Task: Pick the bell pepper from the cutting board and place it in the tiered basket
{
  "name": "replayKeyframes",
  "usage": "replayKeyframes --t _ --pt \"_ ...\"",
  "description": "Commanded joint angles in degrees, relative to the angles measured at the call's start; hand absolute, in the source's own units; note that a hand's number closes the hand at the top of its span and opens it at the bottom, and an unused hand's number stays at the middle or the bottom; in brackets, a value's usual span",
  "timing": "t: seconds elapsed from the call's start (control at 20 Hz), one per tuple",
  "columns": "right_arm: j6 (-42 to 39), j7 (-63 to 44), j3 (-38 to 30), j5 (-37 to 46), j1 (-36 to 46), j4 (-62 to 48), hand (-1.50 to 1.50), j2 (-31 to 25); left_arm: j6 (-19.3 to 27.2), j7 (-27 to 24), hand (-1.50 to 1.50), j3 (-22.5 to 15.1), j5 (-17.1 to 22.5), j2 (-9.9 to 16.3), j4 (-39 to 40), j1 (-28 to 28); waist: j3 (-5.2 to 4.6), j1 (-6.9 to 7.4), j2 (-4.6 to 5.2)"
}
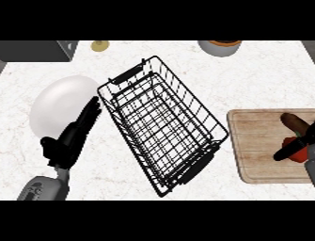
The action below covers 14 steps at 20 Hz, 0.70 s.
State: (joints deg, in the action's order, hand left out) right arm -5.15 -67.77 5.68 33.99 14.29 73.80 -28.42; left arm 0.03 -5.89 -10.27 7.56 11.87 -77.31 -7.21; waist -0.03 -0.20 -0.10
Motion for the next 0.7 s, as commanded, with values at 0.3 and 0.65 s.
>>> replayKeyframes --t 0.3,0.65 --pt "0.65 -7.53 -2.57 4.80 -0.71 0.76 -1.50 6.12 -2.21 -3.09 0.00 2.62 -0.96 -0.76 5.55 -2.05 0.00 0.03 0.06" --pt "9.15 8.83 -7.08 11.54 0.91 -7.94 1.50 6.21 -2.37 -1.68 0.00 3.80 -2.44 -2.07 3.37 -1.77 0.04 0.33 0.14"
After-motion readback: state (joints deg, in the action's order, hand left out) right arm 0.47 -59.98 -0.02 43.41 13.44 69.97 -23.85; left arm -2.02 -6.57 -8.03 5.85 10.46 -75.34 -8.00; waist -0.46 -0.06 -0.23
